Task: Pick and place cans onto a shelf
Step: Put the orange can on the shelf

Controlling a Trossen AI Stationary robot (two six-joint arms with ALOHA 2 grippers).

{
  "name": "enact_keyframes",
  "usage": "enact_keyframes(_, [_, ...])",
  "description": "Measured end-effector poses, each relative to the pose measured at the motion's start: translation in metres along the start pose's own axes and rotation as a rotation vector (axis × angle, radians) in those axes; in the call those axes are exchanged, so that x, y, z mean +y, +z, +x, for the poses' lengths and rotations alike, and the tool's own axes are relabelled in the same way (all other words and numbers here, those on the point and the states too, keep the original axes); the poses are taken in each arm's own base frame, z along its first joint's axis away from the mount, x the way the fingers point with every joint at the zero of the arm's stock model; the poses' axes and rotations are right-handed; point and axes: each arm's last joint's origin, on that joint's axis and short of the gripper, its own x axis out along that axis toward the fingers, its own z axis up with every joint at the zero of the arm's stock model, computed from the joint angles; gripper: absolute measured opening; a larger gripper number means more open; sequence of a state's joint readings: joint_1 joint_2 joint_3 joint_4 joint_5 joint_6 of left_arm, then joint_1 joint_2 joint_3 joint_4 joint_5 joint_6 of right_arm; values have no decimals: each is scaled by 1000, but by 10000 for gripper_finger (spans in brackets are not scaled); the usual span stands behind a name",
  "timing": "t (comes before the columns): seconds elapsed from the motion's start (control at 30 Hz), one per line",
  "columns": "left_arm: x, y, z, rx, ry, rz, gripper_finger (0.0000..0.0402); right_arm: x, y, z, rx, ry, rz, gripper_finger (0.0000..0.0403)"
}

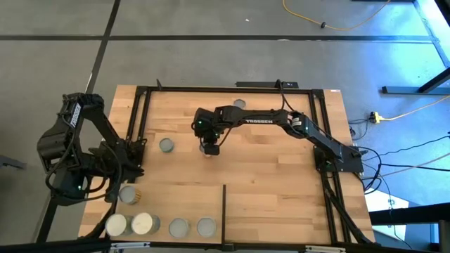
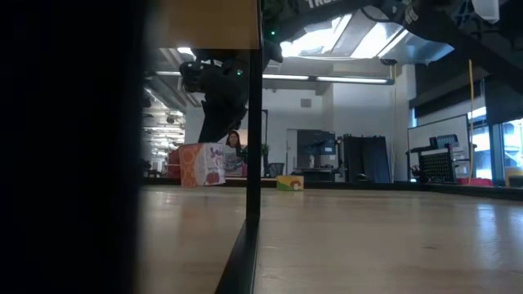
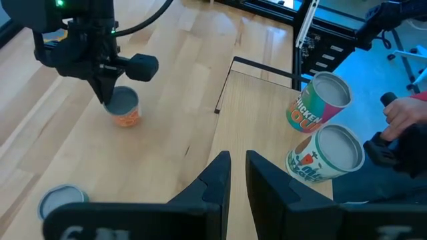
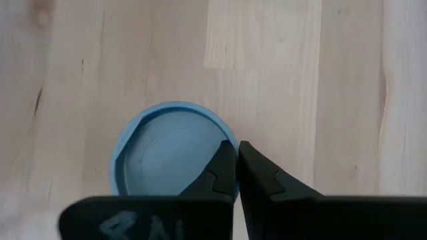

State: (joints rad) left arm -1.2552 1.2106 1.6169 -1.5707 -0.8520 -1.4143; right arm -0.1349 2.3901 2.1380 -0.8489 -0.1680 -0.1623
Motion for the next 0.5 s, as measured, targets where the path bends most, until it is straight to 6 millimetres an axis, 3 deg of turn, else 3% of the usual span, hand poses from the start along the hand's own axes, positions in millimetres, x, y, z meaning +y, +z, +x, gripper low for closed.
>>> enact_keyframes(0.5, [0,0,0,0,0,0,41,-1,0,-1,10,-37,0,80])
